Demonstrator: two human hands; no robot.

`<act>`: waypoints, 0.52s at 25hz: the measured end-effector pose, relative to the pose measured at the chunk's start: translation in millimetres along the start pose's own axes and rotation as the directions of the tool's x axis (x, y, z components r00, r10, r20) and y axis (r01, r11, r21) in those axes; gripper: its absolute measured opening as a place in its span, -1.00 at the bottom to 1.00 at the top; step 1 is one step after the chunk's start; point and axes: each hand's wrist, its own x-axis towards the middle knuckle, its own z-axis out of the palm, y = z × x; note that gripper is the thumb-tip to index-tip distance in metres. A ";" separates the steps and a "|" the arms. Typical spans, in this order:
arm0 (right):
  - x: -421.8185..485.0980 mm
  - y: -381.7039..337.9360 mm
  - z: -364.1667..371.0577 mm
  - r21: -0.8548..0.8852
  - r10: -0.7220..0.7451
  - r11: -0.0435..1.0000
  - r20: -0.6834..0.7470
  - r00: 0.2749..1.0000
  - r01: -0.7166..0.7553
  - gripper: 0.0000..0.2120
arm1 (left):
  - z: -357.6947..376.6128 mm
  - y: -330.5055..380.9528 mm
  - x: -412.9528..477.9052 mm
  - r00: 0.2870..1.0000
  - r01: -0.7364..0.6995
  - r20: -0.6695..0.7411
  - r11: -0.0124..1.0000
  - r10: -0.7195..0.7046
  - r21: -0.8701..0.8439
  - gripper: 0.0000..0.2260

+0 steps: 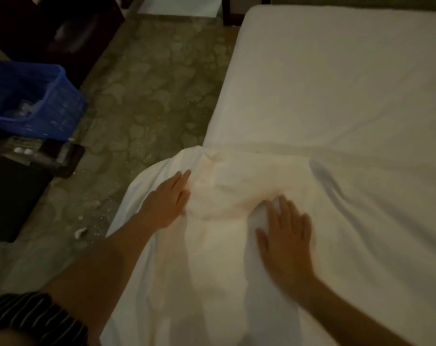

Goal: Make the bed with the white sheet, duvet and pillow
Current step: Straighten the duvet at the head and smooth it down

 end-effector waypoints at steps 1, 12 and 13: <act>-12.6 -22.0 4.5 -0.005 0.021 1.000 0.074 0.997 -0.021 -0.49 | -2.1 -5.1 -4.4 1.000 -0.008 0.014 1.000 0.008 -0.012 -0.54; -37.3 -86.0 73.2 -0.234 0.233 0.952 0.128 0.964 -0.199 -0.36 | 21.0 -74.7 8.3 0.959 -0.258 0.136 0.964 0.247 0.064 -0.40; -37.5 -85.2 76.5 -0.226 0.227 0.955 0.128 0.965 -0.194 -0.38 | 20.6 -79.1 11.1 0.949 -0.286 0.152 0.958 0.277 0.036 -0.38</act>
